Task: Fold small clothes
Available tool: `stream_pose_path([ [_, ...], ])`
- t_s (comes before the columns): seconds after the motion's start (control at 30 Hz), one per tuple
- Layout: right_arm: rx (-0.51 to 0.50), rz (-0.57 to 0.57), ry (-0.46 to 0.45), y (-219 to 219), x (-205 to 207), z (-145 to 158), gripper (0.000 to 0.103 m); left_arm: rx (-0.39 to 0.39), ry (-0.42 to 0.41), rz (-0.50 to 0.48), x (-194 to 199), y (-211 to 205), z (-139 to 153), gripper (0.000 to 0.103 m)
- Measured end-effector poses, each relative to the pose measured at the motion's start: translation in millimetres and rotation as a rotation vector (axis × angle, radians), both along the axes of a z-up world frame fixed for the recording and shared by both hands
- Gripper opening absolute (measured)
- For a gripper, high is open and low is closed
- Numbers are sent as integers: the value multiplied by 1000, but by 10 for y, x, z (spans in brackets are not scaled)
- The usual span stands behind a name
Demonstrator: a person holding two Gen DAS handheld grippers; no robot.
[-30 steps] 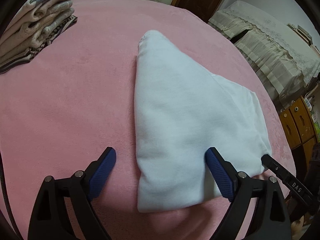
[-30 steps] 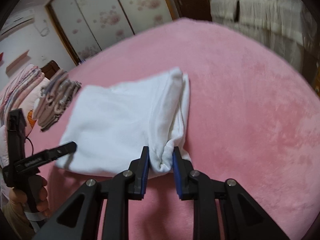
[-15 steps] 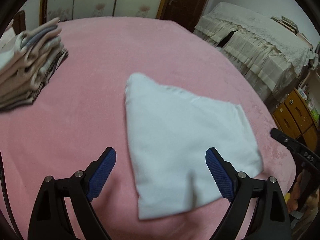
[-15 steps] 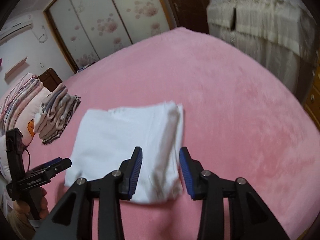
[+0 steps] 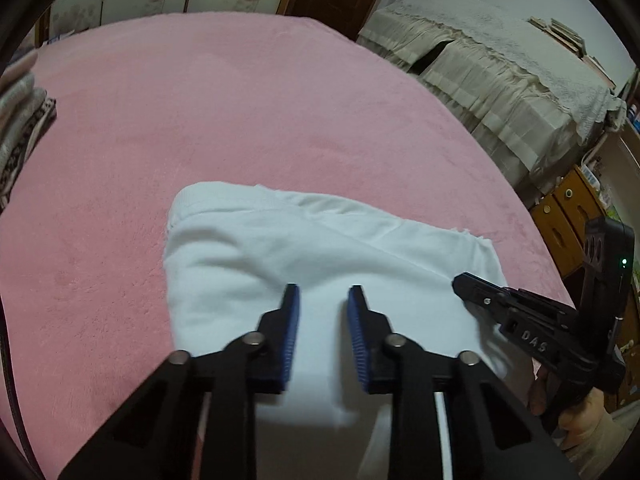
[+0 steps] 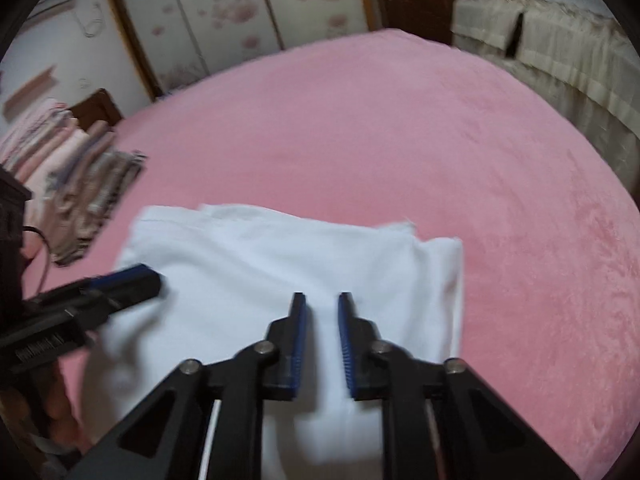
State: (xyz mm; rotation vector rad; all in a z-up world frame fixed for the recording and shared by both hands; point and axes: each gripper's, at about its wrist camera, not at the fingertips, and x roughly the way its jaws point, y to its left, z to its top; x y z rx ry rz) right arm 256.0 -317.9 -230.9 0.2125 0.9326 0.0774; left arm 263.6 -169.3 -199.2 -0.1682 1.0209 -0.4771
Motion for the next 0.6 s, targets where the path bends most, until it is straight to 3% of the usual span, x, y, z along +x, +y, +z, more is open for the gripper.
stream_pose_path([
  [0.13, 67, -5, -2, -100, -13, -63, 0, -49, 50, 25, 74, 135, -125, 2],
  [0.23, 62, -8, -9, -92, -30, -70, 0, -53, 39, 24, 53, 149, -163, 2],
  [0.43, 61, -3, 6, -92, -3, -29, 0, 39, -10, 31, -57, 14, -69, 6],
  [0.5, 26, 10, 10, -50, -33, 65, 0, 92, -17, 14, -123, -70, 54, 28],
  [0.57, 13, 16, 3, -39, -84, 179, 3, 129, -47, 13, -227, -103, 210, 79],
  [0.6, 9, 12, -6, -46, -124, 247, 3, 148, -79, 24, -292, -117, 304, 84],
])
